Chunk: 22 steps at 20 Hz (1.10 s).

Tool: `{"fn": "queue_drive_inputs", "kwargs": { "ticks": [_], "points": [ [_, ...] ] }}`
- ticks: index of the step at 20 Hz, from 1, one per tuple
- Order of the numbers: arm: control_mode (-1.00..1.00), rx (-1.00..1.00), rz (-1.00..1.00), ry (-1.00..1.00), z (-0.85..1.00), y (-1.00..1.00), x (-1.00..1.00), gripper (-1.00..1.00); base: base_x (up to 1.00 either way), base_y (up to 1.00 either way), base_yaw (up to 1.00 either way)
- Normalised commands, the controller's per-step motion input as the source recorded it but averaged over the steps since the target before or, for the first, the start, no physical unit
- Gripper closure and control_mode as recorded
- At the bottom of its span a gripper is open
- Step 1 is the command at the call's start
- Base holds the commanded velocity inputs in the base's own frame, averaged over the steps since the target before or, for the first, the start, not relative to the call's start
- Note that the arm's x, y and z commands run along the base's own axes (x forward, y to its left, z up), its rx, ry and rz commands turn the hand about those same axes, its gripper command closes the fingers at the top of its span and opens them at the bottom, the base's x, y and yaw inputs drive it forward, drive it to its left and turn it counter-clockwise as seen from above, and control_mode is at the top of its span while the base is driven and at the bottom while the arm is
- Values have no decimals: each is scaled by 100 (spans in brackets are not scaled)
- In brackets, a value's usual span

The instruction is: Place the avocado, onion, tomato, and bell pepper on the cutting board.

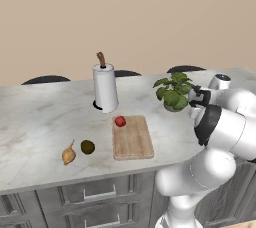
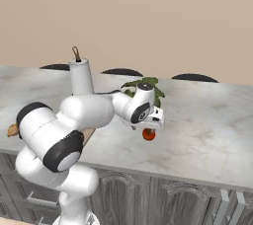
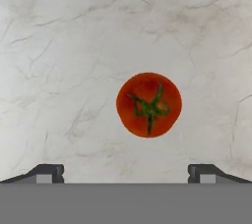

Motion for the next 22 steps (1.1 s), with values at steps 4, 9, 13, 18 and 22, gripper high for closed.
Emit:
{"fn": "queue_drive_inputs", "kwargs": {
  "ticks": [4,9,13,18,22],
  "points": [
    [-100,0,0,0,-24,-4,5,-100,0,0,0],
    [-100,0,-1,0,-22,-6,11,-100,0,0,0],
    [-100,0,-1,0,-19,-9,21,-100,0,0,0],
    [-100,0,-1,0,-17,-7,23,-100,0,0,0],
    [-100,0,-1,0,-16,-7,21,-100,0,0,0]
  ]
}}
